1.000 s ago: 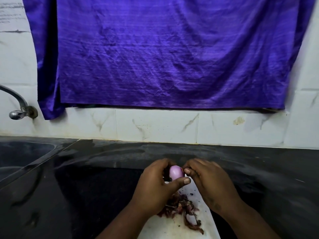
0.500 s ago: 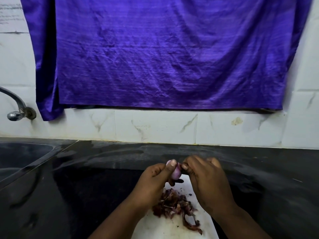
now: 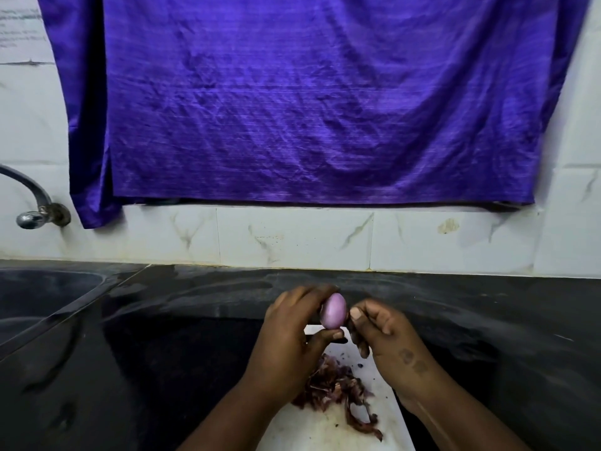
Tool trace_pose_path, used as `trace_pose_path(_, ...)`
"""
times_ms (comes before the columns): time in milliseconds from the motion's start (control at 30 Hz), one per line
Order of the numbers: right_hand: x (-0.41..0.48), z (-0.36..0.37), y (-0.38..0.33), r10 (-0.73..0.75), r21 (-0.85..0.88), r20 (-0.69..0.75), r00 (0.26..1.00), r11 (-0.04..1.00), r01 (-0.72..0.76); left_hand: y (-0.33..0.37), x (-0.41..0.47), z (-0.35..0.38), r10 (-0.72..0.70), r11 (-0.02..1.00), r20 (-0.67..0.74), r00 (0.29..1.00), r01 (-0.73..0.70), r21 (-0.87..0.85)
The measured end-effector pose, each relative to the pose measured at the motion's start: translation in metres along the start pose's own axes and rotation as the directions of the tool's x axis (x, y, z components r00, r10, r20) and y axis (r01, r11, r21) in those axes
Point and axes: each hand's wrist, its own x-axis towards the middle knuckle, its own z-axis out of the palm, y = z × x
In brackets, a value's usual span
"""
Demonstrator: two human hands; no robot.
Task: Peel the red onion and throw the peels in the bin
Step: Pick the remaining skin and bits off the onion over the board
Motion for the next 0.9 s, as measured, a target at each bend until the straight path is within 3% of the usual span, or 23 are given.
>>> trace_pose_path(67, 0.0, 0.0, 0.0, 0.004, 0.018, -0.007, 1.0, 1.0, -0.004, 0.0, -0.001, 0.0, -0.024, 0.998, -0.007, 1.0, 0.023, -0.054)
trace_pose_path(133, -0.001, -0.001, 0.0, -0.083, -0.132, -0.04, 0.996, 0.988, 0.077, 0.002, -0.001, -0.001, -0.143, 0.96, 0.051, 0.988, 0.151, -0.236)
trace_pose_path(200, -0.001, -0.003, -0.001, -0.194, -0.308, -0.094, 0.976, 0.938, 0.157, 0.01, 0.0, -0.004, -0.286, 0.835, 0.178, 0.942, 0.336, -0.436)
trace_pose_path(267, -0.001, -0.004, -0.003, -0.277, -0.422, -0.113, 0.954, 0.883, 0.206, 0.015, 0.003, -0.006, -0.361, 0.731, 0.252, 0.898, 0.44, -0.522)
trace_pose_path(367, -0.002, 0.0, -0.002, -0.318, -0.538, -0.052, 0.947, 0.807, 0.242, 0.014, 0.004, -0.007, -0.404, 0.686, 0.272, 0.873, 0.486, -0.542)
trace_pose_path(567, -0.004, -0.002, -0.005, -0.248, -0.693, 0.071, 0.966, 0.685, 0.226, 0.005, 0.004, -0.005, -0.431, 0.656, 0.287, 0.855, 0.515, -0.551)
trace_pose_path(700, -0.007, 0.0, -0.007, -0.198, -0.781, 0.173, 0.965, 0.569, 0.257, 0.004, 0.003, -0.003, -0.415, 0.683, 0.268, 0.87, 0.492, -0.54)
trace_pose_path(900, -0.01, 0.005, -0.019, -0.212, -0.851, 0.191, 0.959, 0.45, 0.269, 0.003, 0.003, -0.001, -0.441, 0.693, 0.218, 0.871, 0.485, -0.533)
